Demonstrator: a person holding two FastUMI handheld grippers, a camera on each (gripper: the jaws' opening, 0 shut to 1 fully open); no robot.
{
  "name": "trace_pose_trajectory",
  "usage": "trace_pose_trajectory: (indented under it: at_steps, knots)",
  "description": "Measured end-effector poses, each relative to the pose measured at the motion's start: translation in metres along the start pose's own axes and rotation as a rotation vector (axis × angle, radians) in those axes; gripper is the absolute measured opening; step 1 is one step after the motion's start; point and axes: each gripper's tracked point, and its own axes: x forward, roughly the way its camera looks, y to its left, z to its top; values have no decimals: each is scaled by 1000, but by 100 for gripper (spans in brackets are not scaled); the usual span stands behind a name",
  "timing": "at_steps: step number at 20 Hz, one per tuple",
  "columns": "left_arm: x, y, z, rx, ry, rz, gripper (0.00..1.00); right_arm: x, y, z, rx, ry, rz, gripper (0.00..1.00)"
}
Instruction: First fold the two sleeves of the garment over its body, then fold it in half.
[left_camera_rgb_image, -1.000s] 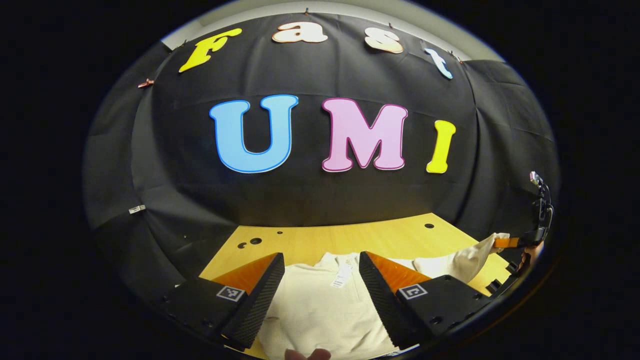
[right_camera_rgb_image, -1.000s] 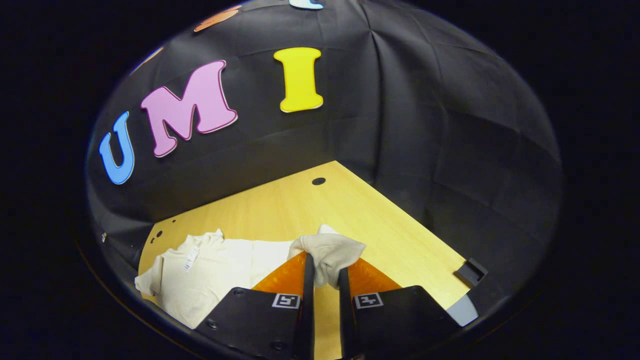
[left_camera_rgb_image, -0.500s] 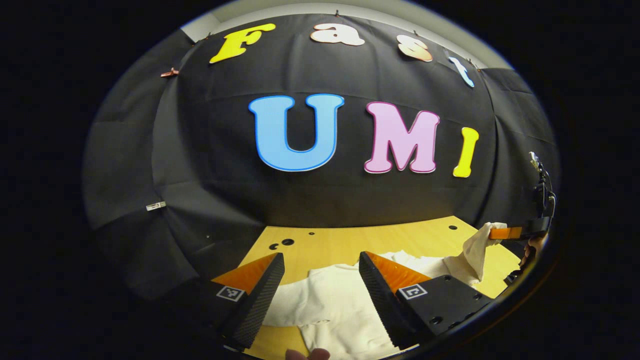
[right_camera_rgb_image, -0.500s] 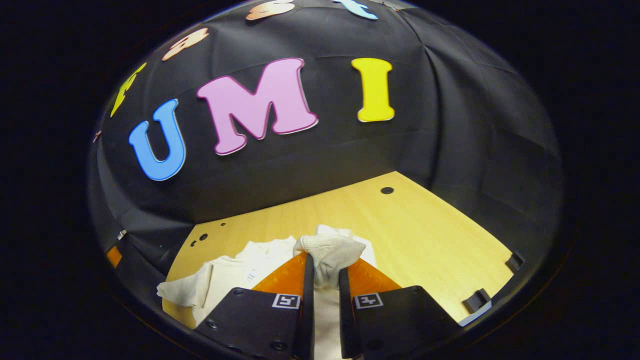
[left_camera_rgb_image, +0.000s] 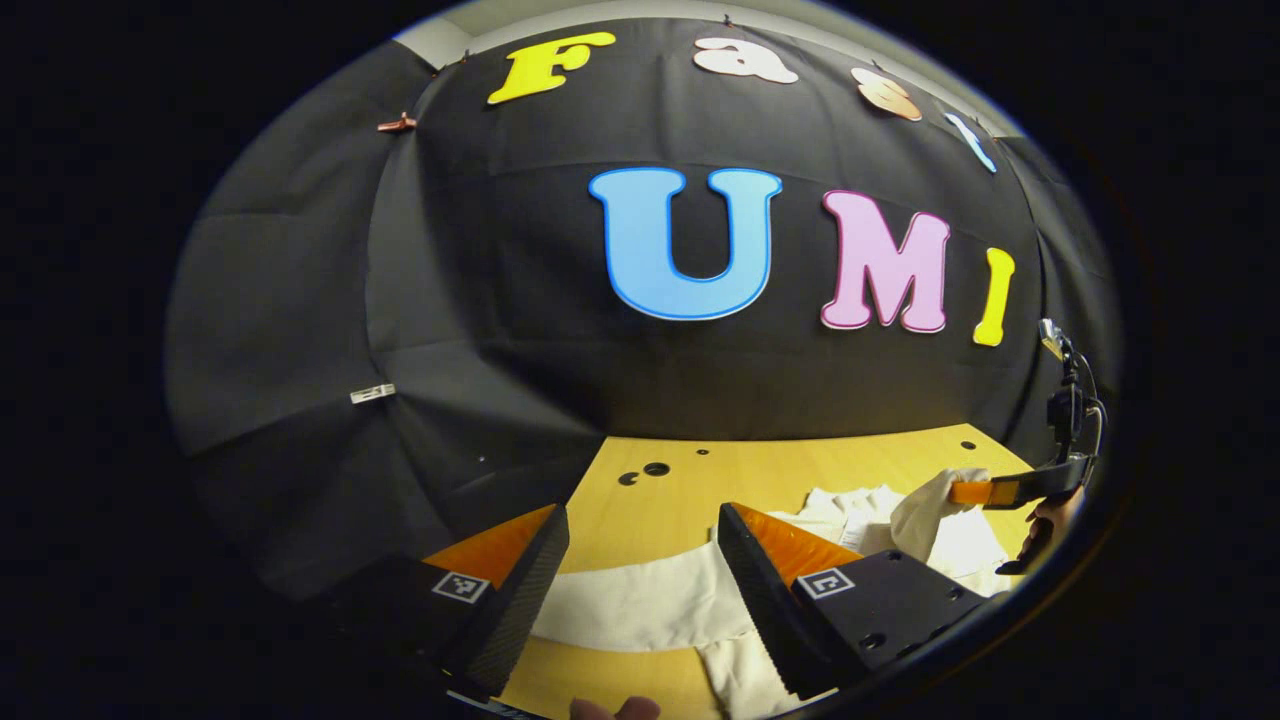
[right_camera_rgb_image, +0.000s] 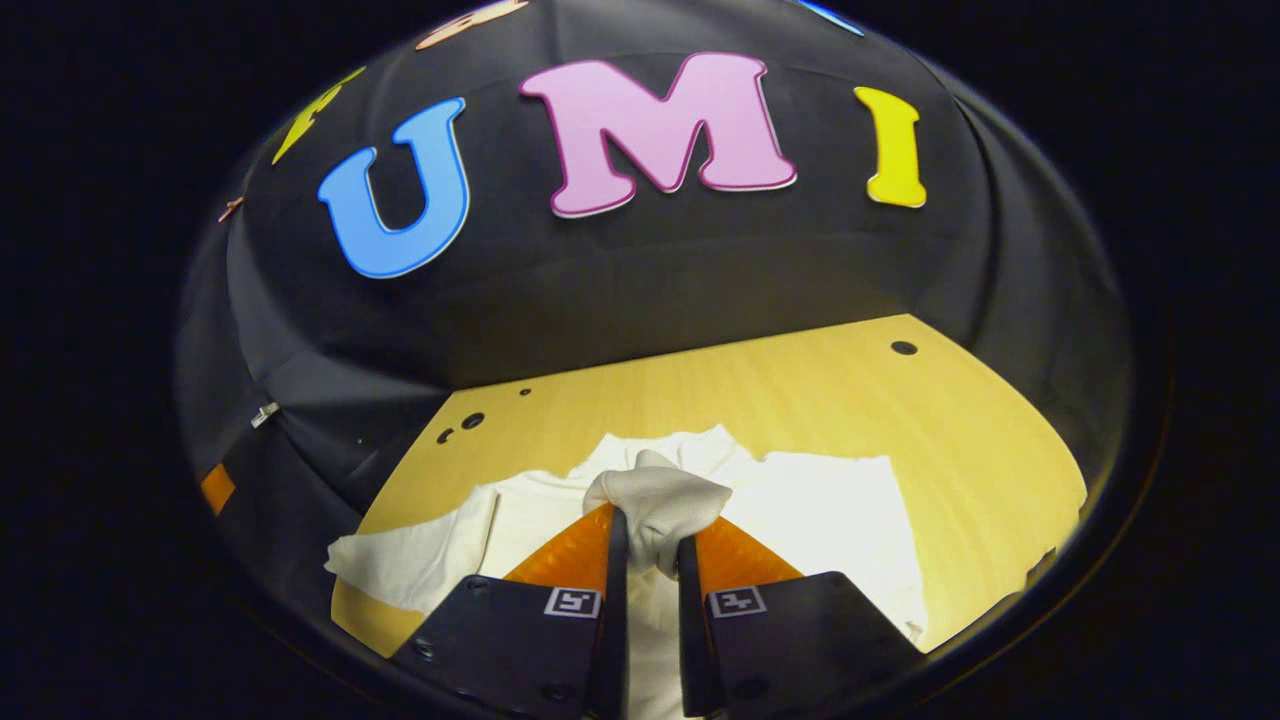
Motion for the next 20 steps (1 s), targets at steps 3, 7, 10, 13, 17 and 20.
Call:
trace_pose_trajectory:
  at_steps: [3, 7, 10, 13, 17, 20]
  knots:
    - [7, 23, -14, -7, 18, 27, 96, 23, 21, -28, -24, 65, 28, 24]
    - [16, 50, -36, -17, 59, 67, 96, 44, 44, -64, -35, 135, 67, 29]
    - [25, 67, -56, -30, 84, 94, 96, 51, 60, -86, -33, 186, 110, 44]
    - [34, 86, -76, -41, 106, 131, 96, 51, 76, -99, -44, 211, 152, 72]
    - [44, 106, -101, -41, 138, 165, 96, 43, 97, -91, 3, 188, 205, 63]
    - [52, 116, -123, -65, 177, 181, 96, 33, 102, -83, 28, 185, 215, 77]
